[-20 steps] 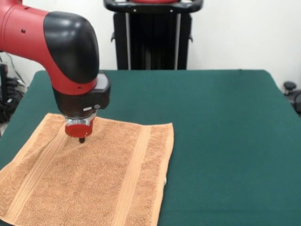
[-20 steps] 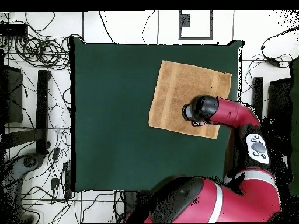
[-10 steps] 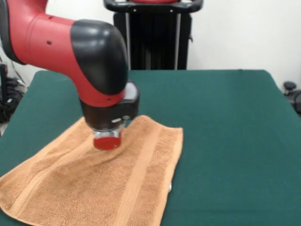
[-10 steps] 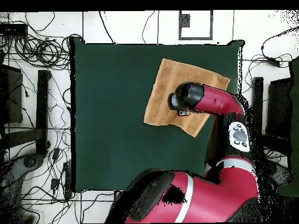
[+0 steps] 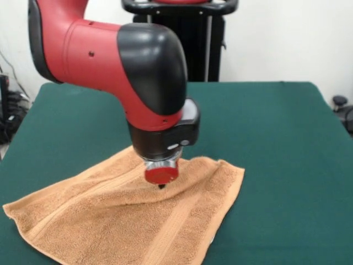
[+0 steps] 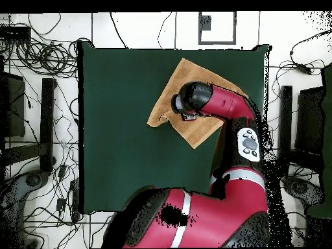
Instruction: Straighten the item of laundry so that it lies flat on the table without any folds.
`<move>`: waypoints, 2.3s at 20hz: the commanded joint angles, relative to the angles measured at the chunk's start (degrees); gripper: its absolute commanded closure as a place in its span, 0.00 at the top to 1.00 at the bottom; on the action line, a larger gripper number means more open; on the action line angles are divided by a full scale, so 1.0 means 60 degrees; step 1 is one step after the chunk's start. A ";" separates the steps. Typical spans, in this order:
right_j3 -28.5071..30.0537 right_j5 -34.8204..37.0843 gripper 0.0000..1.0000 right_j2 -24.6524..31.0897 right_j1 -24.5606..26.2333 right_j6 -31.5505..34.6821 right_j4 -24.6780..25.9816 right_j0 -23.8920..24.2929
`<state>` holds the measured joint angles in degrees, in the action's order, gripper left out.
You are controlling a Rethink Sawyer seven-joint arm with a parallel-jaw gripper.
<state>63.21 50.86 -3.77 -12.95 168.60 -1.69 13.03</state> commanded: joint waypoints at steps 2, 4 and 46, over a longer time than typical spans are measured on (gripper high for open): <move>0.0070 0.0390 0.00 0.0208 0.0499 0.1934 -0.0795 -0.0514; 0.0179 0.0735 0.00 0.0004 0.0419 0.1614 -0.0593 -0.0544; 0.2561 -0.0853 0.00 -0.0225 0.0125 0.1264 -0.0648 -0.0412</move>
<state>75.44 49.24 -7.53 -16.54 168.60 -2.97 11.86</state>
